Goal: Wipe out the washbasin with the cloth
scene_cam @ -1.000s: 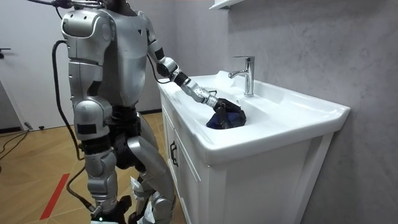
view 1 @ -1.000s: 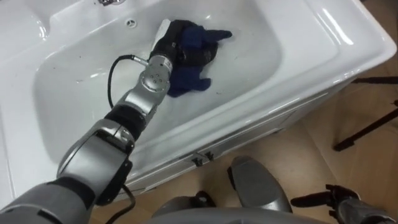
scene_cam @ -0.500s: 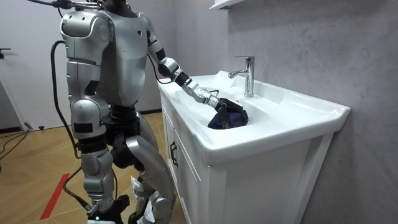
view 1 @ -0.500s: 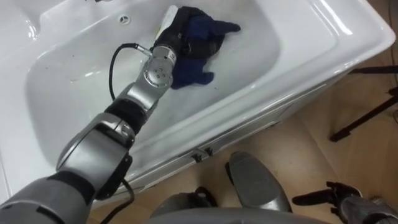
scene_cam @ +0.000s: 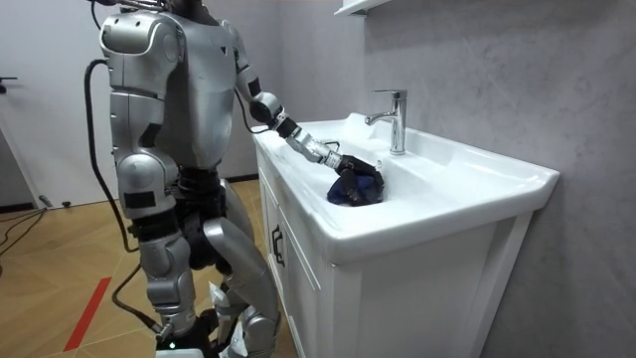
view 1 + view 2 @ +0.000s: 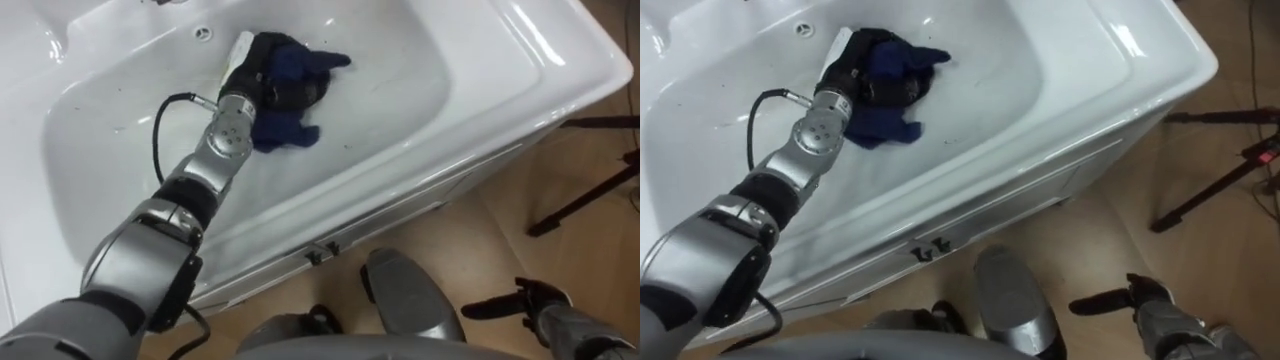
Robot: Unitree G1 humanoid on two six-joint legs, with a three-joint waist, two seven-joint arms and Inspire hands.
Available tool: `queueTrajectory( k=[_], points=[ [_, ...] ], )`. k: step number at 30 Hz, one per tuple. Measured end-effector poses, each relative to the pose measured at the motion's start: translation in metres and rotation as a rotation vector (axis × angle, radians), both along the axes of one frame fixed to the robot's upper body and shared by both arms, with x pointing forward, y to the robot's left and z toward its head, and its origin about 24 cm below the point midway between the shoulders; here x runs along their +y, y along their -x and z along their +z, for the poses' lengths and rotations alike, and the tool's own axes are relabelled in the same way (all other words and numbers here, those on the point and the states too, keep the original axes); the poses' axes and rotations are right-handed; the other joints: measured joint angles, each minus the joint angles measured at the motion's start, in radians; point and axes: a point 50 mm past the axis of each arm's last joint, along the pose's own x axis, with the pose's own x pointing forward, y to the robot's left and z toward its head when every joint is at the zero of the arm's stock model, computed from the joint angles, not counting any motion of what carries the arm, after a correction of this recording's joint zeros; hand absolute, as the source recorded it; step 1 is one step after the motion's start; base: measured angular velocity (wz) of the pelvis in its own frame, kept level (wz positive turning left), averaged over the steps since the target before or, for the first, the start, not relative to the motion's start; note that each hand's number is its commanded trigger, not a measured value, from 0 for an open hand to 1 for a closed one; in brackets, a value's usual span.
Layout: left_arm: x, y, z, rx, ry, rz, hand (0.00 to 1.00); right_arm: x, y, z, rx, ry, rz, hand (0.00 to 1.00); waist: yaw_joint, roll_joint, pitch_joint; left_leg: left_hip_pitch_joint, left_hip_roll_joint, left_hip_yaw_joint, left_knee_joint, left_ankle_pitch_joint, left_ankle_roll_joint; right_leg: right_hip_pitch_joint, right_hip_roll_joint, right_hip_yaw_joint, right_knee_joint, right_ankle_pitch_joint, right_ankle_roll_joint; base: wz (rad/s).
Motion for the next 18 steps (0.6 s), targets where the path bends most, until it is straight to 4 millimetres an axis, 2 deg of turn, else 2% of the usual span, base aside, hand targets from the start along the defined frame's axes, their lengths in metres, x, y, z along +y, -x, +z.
queueTrajectory(
  k=[2, 4, 5, 9, 11, 13, 14, 18],
  points=[
    [0.021, 0.009, -0.01, 0.035, -0.081, 0.026, 1.0, -0.004, 0.007, 0.0, -0.001, 0.001, -0.048, 0.0, 0.033, 0.007, -0.0158, 0.007, 0.011, 0.0, -0.004, -0.001, -0.005, 0.014, 0.004, -0.006, -0.02, 0.006, -0.006, -0.07],
    [0.04, 0.018, -0.017, 0.056, -0.149, 0.052, 1.0, -0.006, 0.011, 0.0, 0.004, 0.005, -0.06, 0.0, 0.045, 0.01, -0.024, 0.017, 0.012, -0.001, -0.016, 0.004, -0.008, 0.025, 0.004, -0.01, -0.031, 0.011, -0.008, 0.02],
    [0.047, 0.023, -0.021, 0.068, -0.176, 0.059, 1.0, -0.008, 0.016, 0.0, 0.008, 0.008, -0.082, 0.0, 0.062, 0.015, -0.0303, 0.031, 0.012, -0.003, -0.03, 0.007, -0.012, 0.038, 0.007, -0.01, -0.045, 0.015, -0.01, 0.0],
    [0.069, 0.044, -0.034, 0.105, -0.279, 0.088, 1.0, -0.011, 0.026, -0.001, 0.023, 0.016, -0.11, 0.0, 0.097, 0.019, -0.0406, 0.087, 0.012, -0.017, -0.077, 0.025, -0.022, 0.099, 0.013, -0.023, -0.09, 0.022, -0.016, 0.04],
    [0.083, 0.057, -0.041, 0.121, -0.318, 0.132, 1.0, -0.015, 0.038, -0.001, 0.04, 0.039, -0.147, 0.0, 0.141, 0.021, -0.0541, 0.112, 0.018, -0.023, -0.089, 0.029, -0.029, 0.128, 0.019, -0.027, -0.11, 0.027, -0.023, 0.0],
    [0.088, 0.06, -0.041, 0.109, -0.375, 0.116, 1.0, -0.018, 0.044, 0.0, 0.047, 0.053, -0.168, 0.0, 0.169, 0.023, -0.0573, 0.124, 0.018, -0.027, -0.096, 0.032, -0.032, 0.14, 0.02, -0.03, -0.114, 0.027, -0.026, 0.03],
    [0.09, 0.062, -0.042, 0.109, -0.41, 0.1, 1.0, -0.02, 0.044, 0.001, 0.039, 0.057, -0.188, 0.0, 0.177, 0.028, -0.0614, 0.131, 0.019, -0.027, -0.106, 0.036, -0.034, 0.145, 0.021, -0.03, -0.12, 0.029, -0.028, 0.0],
    [0.093, 0.074, -0.048, 0.109, -0.488, 0.08, 1.0, -0.023, 0.044, 0.002, 0.022, 0.064, -0.229, 0.0, 0.191, 0.039, -0.0694, 0.164, 0.017, -0.03, -0.134, 0.049, -0.04, 0.17, 0.024, -0.03, -0.133, 0.03, -0.033, -0.02]
  ],
)
